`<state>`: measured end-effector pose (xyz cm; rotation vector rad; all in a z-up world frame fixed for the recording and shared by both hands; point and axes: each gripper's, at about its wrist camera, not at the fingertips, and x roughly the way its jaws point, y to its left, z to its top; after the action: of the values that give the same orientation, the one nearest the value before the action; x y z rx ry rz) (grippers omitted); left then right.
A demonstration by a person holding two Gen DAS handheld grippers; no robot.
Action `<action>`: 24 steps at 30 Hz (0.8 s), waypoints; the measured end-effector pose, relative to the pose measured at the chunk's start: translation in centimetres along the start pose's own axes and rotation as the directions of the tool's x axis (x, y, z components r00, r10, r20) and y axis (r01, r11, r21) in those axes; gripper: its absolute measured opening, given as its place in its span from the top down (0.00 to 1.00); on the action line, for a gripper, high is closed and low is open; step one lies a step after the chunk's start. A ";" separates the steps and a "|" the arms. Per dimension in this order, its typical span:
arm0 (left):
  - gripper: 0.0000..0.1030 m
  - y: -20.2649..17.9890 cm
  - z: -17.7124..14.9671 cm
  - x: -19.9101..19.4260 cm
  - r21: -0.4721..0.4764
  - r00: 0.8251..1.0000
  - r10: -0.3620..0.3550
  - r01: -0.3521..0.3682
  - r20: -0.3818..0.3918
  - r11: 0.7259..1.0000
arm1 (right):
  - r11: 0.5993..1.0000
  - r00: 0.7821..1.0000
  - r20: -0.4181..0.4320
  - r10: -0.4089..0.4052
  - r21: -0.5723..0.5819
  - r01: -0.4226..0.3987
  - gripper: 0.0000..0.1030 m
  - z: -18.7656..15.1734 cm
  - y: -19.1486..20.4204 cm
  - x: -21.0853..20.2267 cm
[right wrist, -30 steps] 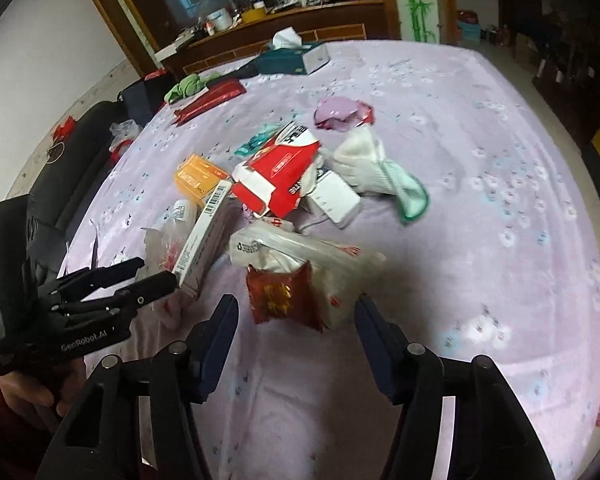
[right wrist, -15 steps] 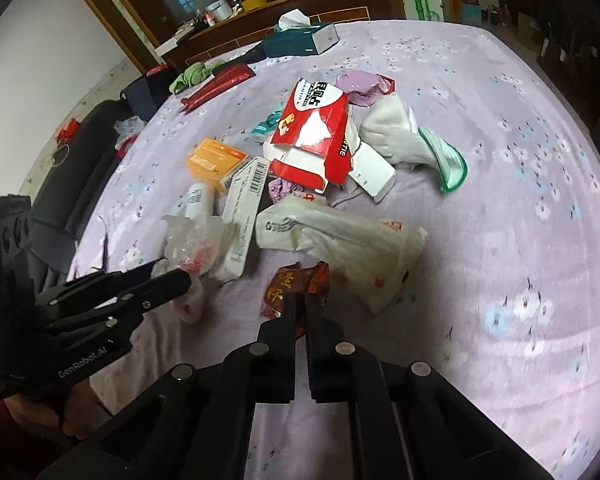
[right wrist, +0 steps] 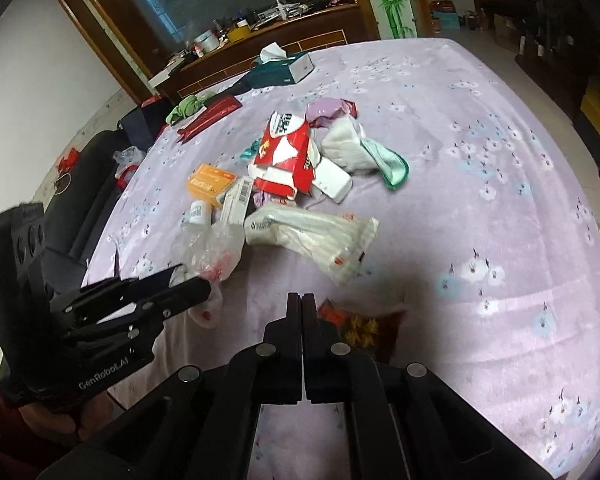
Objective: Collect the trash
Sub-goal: 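Close the right tool on the brown snack packet while the left tool grasps the clear plastic bag, then carry the snack packet and plastic bag toward the red mesh basket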
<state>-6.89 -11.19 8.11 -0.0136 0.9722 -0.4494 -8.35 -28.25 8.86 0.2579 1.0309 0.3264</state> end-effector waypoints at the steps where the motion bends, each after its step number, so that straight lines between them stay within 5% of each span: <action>1: 0.74 -0.2 0.0 0.0 0.001 1.000 -0.002 0.002 0.000 1.000 | 1.000 1.000 -0.015 0.002 0.002 -0.002 0.99 -0.3 -0.2 0.0; 3: 0.74 -0.7 -0.2 0.1 0.009 1.000 -0.005 0.005 -0.001 1.000 | 1.000 1.000 -0.029 -0.003 0.007 0.003 0.95 -0.7 -0.6 0.1; 6: 0.74 -1.2 -0.5 0.0 0.016 1.000 0.000 0.000 -0.002 1.000 | 0.999 0.999 -0.024 -0.028 -0.036 0.027 0.53 -1.1 -0.9 0.3; 15: 0.74 0.0 -1.3 -1.4 -0.010 0.999 0.034 -0.034 0.005 0.999 | 0.985 0.993 -0.113 -0.028 -0.172 0.008 0.52 0.8 -2.0 4.7; 24: 0.74 2.0 -1.9 -2.2 -0.069 0.998 0.055 -0.053 0.014 0.996 | 0.970 0.972 -0.236 -0.023 -0.242 -0.036 0.52 -1.8 -1.8 5.1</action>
<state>-8.72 -8.21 8.39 -0.0529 0.9694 -0.3655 -7.26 -27.85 3.27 -0.0016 1.2125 0.4948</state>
